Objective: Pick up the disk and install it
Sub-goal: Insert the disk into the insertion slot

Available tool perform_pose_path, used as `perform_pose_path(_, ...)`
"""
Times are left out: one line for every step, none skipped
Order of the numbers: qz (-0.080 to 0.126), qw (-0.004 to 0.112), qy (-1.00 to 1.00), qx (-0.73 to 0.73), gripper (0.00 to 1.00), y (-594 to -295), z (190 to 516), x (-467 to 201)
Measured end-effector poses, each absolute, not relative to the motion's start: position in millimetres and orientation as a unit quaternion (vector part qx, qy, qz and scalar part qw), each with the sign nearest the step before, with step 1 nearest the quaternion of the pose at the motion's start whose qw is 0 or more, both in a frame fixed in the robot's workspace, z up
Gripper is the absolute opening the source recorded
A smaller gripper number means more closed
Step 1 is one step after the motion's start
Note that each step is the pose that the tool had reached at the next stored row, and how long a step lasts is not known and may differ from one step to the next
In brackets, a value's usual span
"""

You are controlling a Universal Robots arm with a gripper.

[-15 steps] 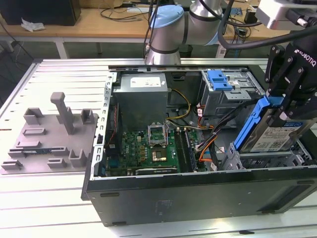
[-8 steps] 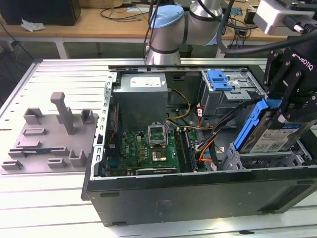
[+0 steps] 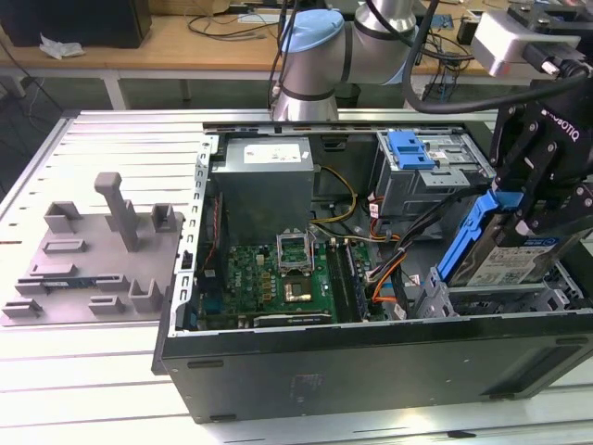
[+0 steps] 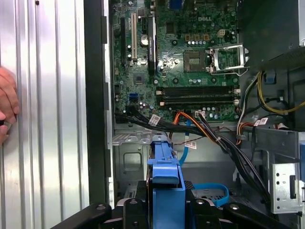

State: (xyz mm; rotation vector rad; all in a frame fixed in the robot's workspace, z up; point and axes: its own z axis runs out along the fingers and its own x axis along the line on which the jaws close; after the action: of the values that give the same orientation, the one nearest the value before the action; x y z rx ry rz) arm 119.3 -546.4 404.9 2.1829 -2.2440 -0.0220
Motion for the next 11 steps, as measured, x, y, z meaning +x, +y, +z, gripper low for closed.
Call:
perform_pose_path(-0.007,0.005,-0.717,0.697,0.36,-546.4,404.3,119.3)
perform_pose_path(-0.007,0.005,-0.717,0.697,0.36,-546.4,403.8,119.3)
perform_pose_path(-0.007,0.005,-0.717,0.697,0.36,-546.4,403.1,119.3)
perform_pose_path(-0.007,0.005,-0.717,0.697,0.36,-546.4,402.7,119.3)
perform_pose_path(-0.007,0.005,-0.717,0.697,0.36,-546.4,402.3,119.4)
perform_pose_path(-0.007,0.005,-0.717,0.697,0.36,-546.4,402.1,119.3)
perform_pose_path(-0.007,0.006,-0.717,0.697,0.36,-546.4,402.0,119.3)
perform_pose_path(-0.007,0.006,-0.717,0.697,0.38,-546.4,401.9,119.3)
perform_pose_path(-0.007,0.005,-0.717,0.697,0.44,-546.4,401.8,119.4)
perform_pose_path(-0.007,0.005,-0.717,0.697,0.50,-546.4,401.7,119.3)
perform_pose_path(-0.007,0.005,-0.717,0.697,0.50,-546.4,401.8,119.3)
